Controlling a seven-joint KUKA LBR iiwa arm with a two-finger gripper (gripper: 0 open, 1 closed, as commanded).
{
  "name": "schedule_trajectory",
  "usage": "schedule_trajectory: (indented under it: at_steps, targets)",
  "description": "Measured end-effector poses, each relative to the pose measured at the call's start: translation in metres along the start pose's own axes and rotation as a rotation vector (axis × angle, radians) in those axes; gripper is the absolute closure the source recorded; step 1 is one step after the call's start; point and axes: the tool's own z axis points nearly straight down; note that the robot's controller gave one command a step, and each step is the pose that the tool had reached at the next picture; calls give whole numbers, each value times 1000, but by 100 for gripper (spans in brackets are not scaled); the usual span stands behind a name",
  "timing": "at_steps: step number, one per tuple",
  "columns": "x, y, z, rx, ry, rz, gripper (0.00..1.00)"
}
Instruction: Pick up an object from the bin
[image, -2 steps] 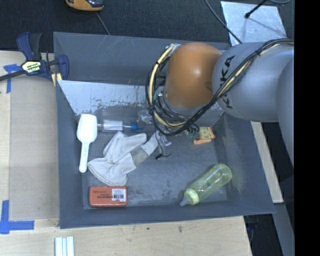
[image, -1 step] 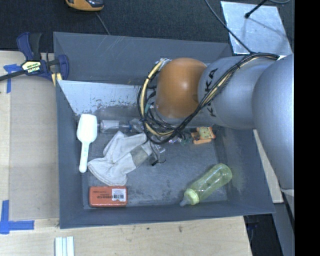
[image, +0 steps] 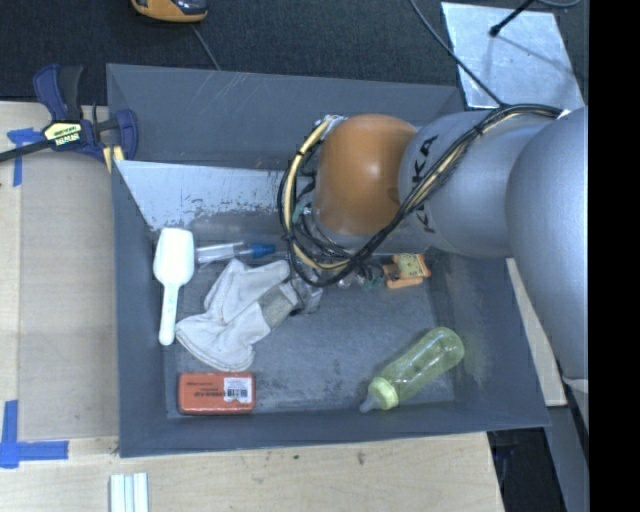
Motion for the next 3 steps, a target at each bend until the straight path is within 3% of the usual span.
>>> schedule_trajectory:
  at_steps: [3]
  targets:
    - [2,0,-14,-1,5,6,100]
